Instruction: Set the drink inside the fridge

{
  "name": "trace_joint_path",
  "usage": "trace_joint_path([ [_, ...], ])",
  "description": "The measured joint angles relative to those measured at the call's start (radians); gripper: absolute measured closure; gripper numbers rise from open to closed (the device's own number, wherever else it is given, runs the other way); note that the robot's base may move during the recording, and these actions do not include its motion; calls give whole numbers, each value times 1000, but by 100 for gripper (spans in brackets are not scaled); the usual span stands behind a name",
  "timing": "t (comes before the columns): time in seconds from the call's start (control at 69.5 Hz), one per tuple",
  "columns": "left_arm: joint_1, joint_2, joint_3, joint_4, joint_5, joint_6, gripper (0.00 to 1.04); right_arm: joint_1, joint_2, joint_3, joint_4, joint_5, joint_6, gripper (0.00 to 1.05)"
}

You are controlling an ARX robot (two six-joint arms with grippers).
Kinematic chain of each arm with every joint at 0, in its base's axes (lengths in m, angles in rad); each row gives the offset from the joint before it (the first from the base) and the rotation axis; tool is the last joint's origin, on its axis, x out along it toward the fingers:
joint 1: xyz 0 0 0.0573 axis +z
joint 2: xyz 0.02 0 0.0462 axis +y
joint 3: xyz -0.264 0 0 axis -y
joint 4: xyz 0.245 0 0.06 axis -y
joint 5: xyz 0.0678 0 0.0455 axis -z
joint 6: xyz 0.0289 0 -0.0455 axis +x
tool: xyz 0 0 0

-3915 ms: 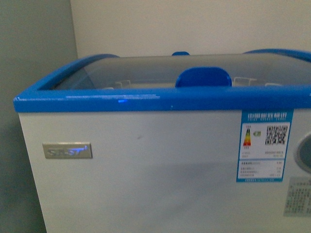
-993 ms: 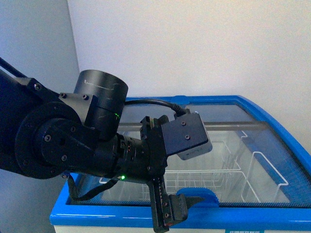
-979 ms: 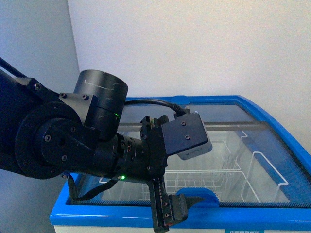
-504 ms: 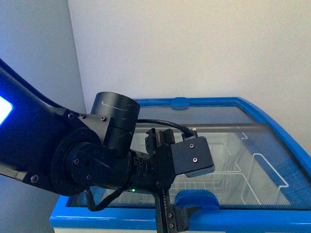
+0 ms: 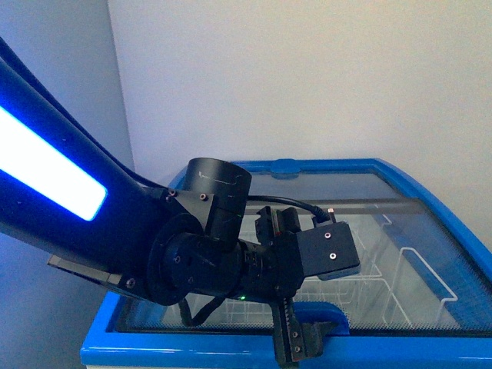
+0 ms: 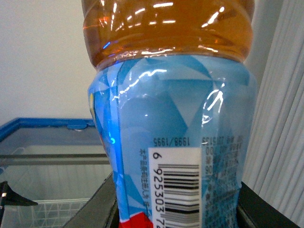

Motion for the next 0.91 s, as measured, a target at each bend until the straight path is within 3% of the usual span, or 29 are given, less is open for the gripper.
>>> trace_joint_path([
  [0.504, 24, 173, 404, -126, -101, 39, 8, 0, 0, 0, 0, -1, 0, 65],
  [0.907, 28, 505, 1107, -464, -189, 87, 8, 0, 0, 0, 0, -1, 0, 65],
])
